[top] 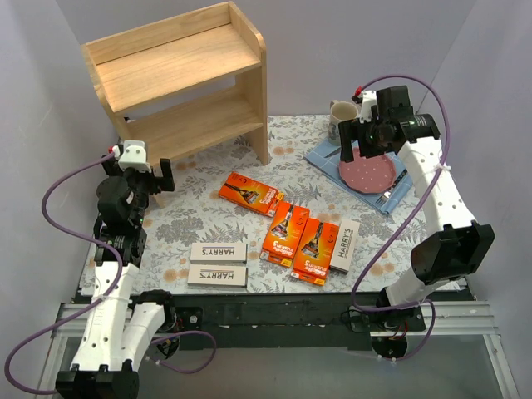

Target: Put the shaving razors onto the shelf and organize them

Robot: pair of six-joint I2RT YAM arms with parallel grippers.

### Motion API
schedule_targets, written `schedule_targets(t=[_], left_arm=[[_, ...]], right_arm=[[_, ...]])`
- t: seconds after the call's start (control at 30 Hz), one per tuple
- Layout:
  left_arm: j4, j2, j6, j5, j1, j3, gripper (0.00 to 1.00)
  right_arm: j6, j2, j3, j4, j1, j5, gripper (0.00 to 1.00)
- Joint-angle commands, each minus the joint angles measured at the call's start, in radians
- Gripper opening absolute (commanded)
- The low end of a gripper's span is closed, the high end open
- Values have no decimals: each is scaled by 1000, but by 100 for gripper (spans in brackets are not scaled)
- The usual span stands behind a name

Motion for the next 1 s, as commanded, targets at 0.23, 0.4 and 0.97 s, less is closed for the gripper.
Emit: schedule_targets(t=[0.23,0.4,0.97], left_arm=[[-144,147,-11,94,3,194,98],[-153,152,-93,-72,14,188,98],[53,262,-134,58,184,127,73]], right_arm=[[-142,70,131,357,12,-331,97],[-38,182,193,565,26,-351,93],[36,268,-57,1254,217,-461,89]])
